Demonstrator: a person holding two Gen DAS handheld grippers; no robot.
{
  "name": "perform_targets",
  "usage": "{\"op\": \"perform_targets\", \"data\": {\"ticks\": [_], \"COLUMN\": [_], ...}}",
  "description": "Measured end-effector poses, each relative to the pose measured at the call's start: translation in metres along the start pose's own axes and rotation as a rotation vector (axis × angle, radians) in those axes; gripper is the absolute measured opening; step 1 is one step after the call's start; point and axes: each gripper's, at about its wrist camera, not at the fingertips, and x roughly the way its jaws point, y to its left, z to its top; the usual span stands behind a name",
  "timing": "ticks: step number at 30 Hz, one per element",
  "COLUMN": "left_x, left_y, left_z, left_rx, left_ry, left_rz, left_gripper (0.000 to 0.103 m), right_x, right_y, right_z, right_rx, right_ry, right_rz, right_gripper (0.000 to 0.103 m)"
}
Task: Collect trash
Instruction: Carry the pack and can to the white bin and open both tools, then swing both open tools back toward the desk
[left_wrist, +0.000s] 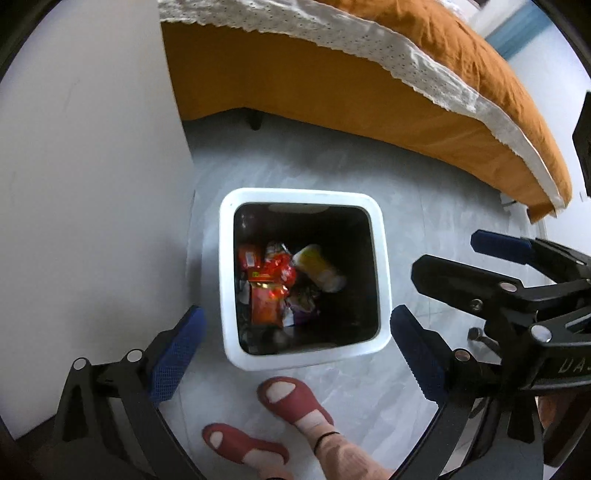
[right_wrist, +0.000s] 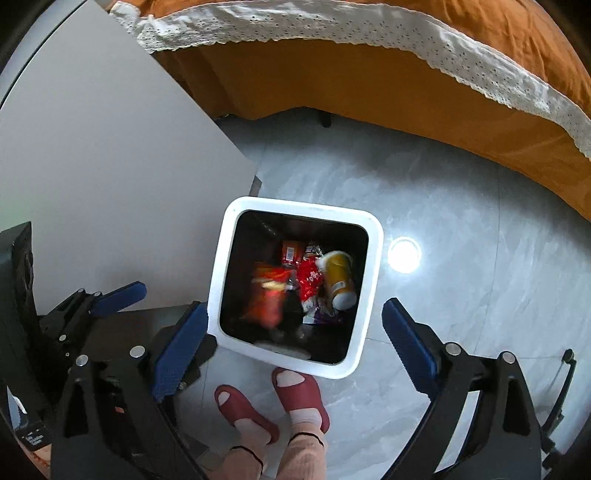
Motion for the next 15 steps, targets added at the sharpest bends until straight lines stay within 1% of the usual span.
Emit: {"op": "perform_targets", "data": {"ticks": [3,7,12,15], "left_x": [-0.009,-0.033,-0.076,-0.106], "left_y": [-0.001,-0.005,-0.019,-0.031], "left_z": [0.000,0.003,0.007,0.009], "left_rx": [0.004,-0.011,-0.023,-0.015], "left_ry": [0.005,-0.007,-0.038,-0.058], "left_rz": [0.017,0.012,-0.004,-0.016], "left_gripper": [0.098,0.098,0.098,0.098], "right_x": [-0.007,-0.026,-0.061,-0.091], "right_y": [0.001,0.008,0.018,0.025], "right_z": [0.000,0.000,0.003,0.004], "right_rx": [0.008,0.007,0.008,0.002], "right_ry": [0.001,-0.009,-0.033,-0.061], "right_rz": [-0.004,-0.006,0.006,0.014], "right_gripper": [0.095,0.096,0.097,0.098]}}
